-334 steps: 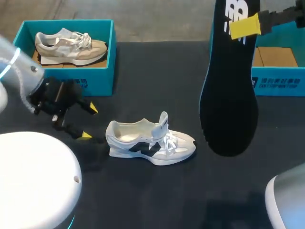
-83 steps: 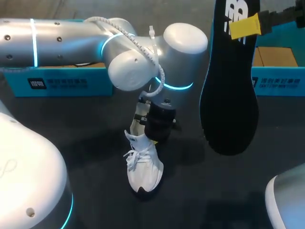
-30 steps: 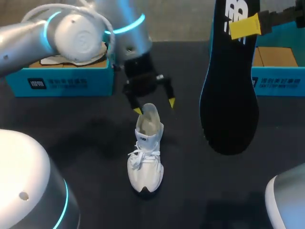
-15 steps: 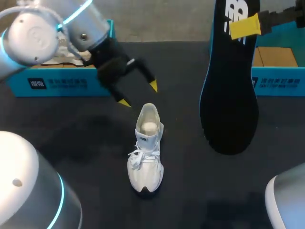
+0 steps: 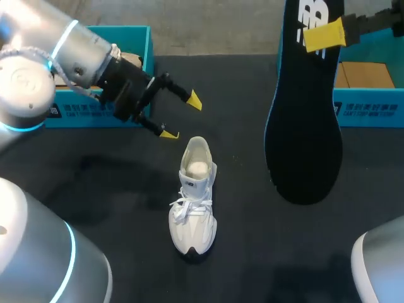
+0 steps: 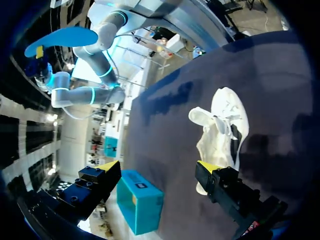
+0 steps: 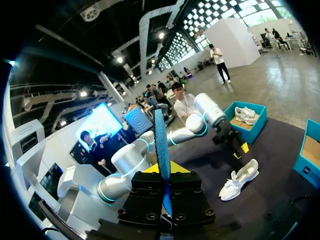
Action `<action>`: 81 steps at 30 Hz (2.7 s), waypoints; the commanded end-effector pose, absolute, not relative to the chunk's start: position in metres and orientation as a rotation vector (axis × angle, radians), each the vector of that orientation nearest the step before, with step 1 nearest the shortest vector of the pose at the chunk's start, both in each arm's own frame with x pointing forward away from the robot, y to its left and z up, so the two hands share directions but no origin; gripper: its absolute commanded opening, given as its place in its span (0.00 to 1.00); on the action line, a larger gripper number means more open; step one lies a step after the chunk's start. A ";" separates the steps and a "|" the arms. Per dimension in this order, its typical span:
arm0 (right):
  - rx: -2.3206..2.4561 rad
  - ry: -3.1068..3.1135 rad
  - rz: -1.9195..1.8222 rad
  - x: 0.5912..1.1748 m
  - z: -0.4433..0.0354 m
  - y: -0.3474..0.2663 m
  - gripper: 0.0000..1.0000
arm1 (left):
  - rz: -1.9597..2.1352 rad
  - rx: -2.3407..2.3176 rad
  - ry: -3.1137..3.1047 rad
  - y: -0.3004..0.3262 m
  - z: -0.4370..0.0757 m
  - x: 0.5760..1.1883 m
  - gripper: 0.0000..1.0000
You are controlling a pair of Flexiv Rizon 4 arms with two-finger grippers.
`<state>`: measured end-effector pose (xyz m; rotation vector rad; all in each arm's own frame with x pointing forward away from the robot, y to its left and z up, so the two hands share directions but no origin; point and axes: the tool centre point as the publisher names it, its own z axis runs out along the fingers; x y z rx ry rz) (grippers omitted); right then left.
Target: Take the shoe out of the shoebox, open the shoe tongue, remove and reinsert the insole, then place the shoe into the shoebox
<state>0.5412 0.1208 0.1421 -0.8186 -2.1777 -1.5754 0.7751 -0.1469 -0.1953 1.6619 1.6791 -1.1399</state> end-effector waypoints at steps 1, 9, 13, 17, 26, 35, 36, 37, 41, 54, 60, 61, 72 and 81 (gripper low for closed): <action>-0.820 -2.181 -1.567 0.543 0.145 0.122 0.00 | -1.269 1.478 1.535 -0.146 -0.197 0.776 1.00; -0.820 -2.181 -1.567 0.543 0.145 0.122 0.00 | -1.290 1.474 1.455 -0.143 -0.184 0.785 1.00; -0.820 -2.181 -1.567 0.543 0.145 0.122 0.00 | -1.321 1.460 1.390 -0.141 -0.178 0.790 1.00; -0.820 -2.181 -1.567 0.543 0.145 0.122 0.00 | -1.338 1.449 1.330 -0.139 -0.174 0.795 1.00; -0.820 -2.181 -1.567 0.543 0.145 0.122 0.00 | -1.324 1.407 1.229 -0.140 -0.174 0.806 1.00; -0.820 -2.181 -1.567 0.543 0.145 0.122 0.00 | -1.307 1.352 1.146 -0.144 -0.171 0.812 1.00; -0.820 -2.181 -1.567 0.543 0.145 0.122 0.00 | -1.307 1.352 1.146 -0.144 -0.171 0.812 1.00; -0.820 -2.181 -1.567 0.543 0.145 0.122 0.00 | -1.307 1.352 1.146 -0.144 -0.171 0.812 1.00; -0.820 -2.181 -1.567 0.543 0.145 0.122 0.00 | -1.307 1.352 1.146 -0.144 -0.171 0.812 1.00; -0.820 -2.181 -1.567 0.543 0.145 0.122 0.00 | -1.307 1.352 1.146 -0.144 -0.171 0.812 1.00; -0.849 -2.106 -1.413 0.586 0.133 0.139 0.00 | -1.307 1.352 1.146 -0.144 -0.171 0.812 1.00; -0.855 -2.091 -1.405 0.590 0.132 0.139 0.00 | -1.307 1.352 1.146 -0.144 -0.171 0.812 1.00; -0.842 -1.940 -1.408 0.654 0.109 0.146 0.00 | -1.307 1.352 1.146 -0.144 -0.171 0.812 1.00; -0.930 -1.841 -1.378 0.696 0.090 0.134 0.00 | -1.307 1.352 1.146 -0.144 -0.171 0.812 1.00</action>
